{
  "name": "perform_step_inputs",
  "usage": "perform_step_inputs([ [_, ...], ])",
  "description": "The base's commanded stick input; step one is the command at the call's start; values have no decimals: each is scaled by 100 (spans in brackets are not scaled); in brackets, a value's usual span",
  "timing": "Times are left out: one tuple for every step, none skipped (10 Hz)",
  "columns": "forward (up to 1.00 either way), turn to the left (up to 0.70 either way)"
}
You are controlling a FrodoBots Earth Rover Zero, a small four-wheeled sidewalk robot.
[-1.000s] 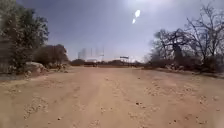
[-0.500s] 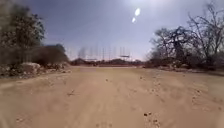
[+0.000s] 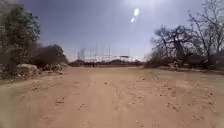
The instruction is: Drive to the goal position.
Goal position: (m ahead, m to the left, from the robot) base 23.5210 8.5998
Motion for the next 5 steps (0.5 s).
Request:
perform_step_inputs([
  [85, 30],
  [85, 34],
  [85, 34],
  [85, 25],
  [85, 10],
])
